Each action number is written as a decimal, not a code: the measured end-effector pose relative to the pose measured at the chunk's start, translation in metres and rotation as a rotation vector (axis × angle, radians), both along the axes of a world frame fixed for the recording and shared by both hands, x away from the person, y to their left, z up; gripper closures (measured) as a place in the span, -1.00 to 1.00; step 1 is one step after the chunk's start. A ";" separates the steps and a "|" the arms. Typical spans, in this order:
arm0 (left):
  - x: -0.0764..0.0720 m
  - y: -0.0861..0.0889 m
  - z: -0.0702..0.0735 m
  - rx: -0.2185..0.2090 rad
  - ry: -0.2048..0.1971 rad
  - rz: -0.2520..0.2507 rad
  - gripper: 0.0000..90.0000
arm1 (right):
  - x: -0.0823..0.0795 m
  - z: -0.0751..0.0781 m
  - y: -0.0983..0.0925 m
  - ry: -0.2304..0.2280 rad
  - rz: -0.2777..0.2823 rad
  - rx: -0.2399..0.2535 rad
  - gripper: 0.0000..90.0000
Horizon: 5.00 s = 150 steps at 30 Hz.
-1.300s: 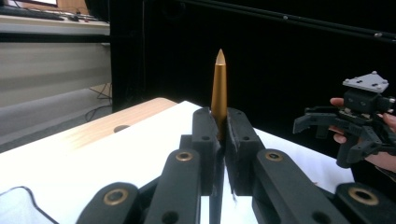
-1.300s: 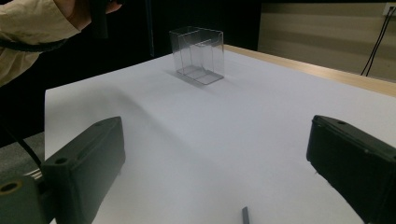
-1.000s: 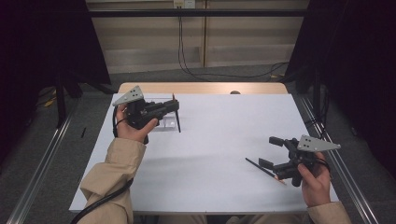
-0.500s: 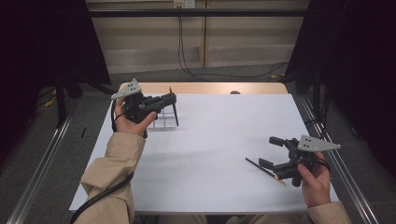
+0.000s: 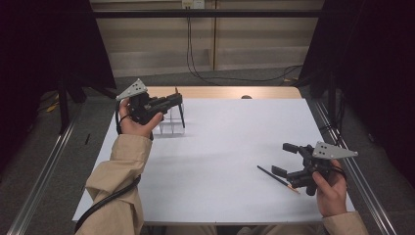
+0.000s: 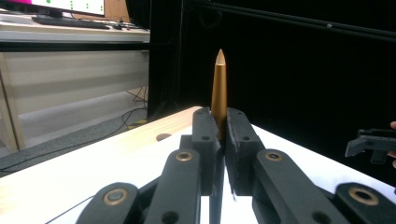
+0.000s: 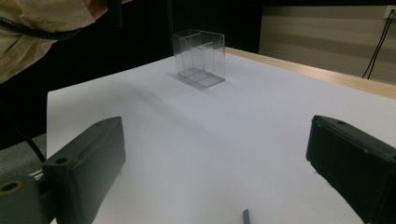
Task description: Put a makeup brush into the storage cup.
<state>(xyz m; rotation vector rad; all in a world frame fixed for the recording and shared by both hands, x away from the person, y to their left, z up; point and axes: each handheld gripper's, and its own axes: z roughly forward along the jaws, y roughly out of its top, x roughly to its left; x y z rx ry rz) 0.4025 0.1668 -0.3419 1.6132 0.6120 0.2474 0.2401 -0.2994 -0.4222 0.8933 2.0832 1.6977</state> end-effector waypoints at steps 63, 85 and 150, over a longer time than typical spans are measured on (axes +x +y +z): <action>0.049 0.003 -0.006 0.048 -0.051 0.151 0.86 | 0.000 -0.004 -0.006 0.002 0.002 0.009 -0.91; 0.054 -0.002 -0.021 0.066 -0.063 0.177 0.85 | 0.000 -0.004 -0.008 0.001 0.001 0.007 -0.91; 0.050 -0.005 -0.054 0.106 -0.050 0.188 0.85 | -0.001 -0.004 -0.005 0.005 0.025 -0.004 -0.93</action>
